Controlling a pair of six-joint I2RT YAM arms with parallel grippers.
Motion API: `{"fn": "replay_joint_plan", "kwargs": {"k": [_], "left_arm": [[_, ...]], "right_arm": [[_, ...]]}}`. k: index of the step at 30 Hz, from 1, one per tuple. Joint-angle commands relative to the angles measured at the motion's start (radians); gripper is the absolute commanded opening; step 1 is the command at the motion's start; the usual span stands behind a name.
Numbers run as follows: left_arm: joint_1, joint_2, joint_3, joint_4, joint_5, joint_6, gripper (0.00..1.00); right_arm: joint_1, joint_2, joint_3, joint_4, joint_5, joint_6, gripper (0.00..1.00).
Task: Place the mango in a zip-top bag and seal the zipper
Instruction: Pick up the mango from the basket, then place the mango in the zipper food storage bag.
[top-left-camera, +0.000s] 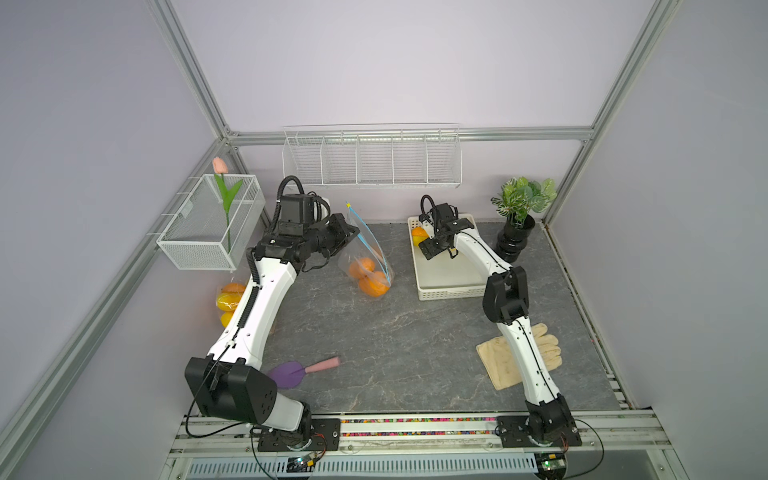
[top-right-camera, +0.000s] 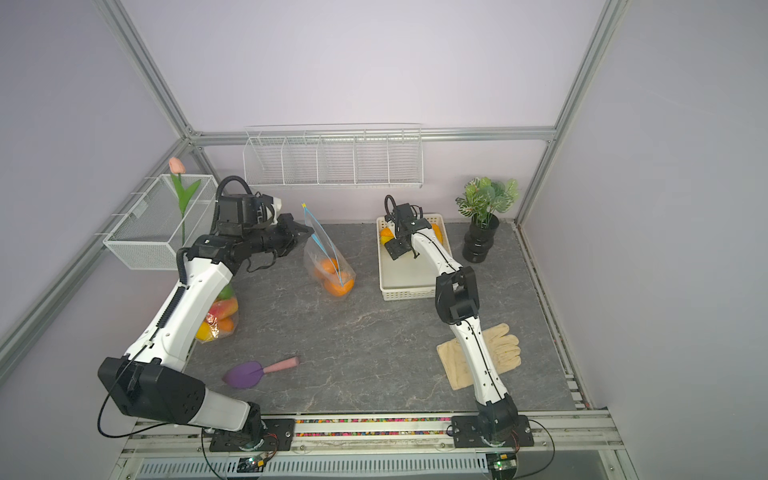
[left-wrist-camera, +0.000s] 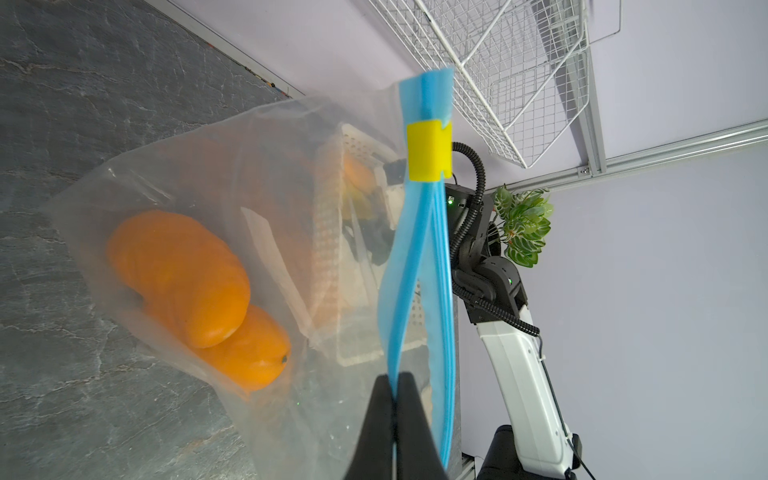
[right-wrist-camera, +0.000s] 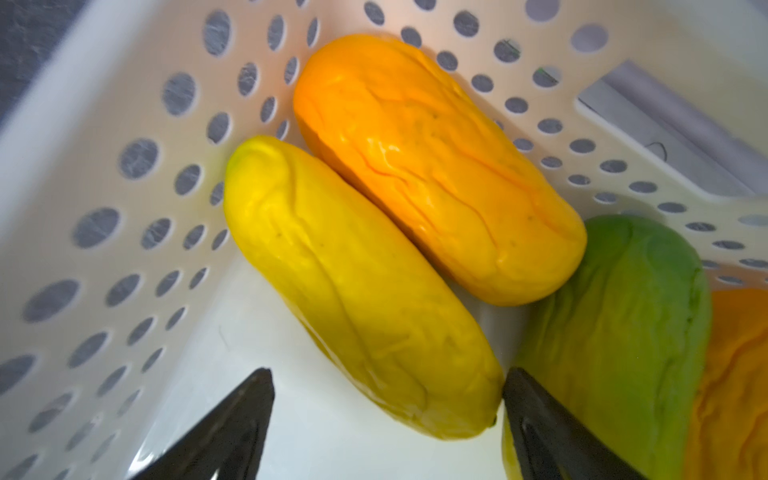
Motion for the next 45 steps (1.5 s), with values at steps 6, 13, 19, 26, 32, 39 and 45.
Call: {"fn": "replay_joint_plan", "kwargs": {"k": [6, 13, 19, 26, 32, 39, 45], "left_arm": [[0.005, 0.017, 0.021, -0.036, -0.016, 0.030, 0.00], [0.004, 0.023, 0.025, -0.031, -0.010, 0.019, 0.00], [-0.023, 0.014, 0.030, -0.004, -0.022, 0.000, 0.00], [-0.104, 0.059, 0.086, 0.001, -0.042, -0.004, 0.00], [-0.145, 0.053, 0.088, 0.031, -0.052, -0.038, 0.00], [-0.157, 0.009, 0.066, 0.038, -0.050, -0.052, 0.00], [-0.154, -0.007, 0.061, -0.003, -0.066, -0.018, 0.00]], "right_arm": [[0.019, 0.090, 0.068, 0.030, 0.027, -0.033, 0.88], [0.024, -0.046, -0.015, 0.030, 0.015, 0.063, 0.46], [0.026, -0.391, -0.294, 0.086, -0.045, 0.238, 0.34], [0.089, -0.946, -0.875, 0.506, -0.252, 0.421, 0.32], [0.255, -1.165, -1.139, 0.946, -0.341, 0.636, 0.34], [0.358, -1.049, -1.110, 1.035, -0.312, 0.663, 0.34], [0.369, -0.935, -1.071, 0.999, -0.247, 0.644, 0.34]]}}
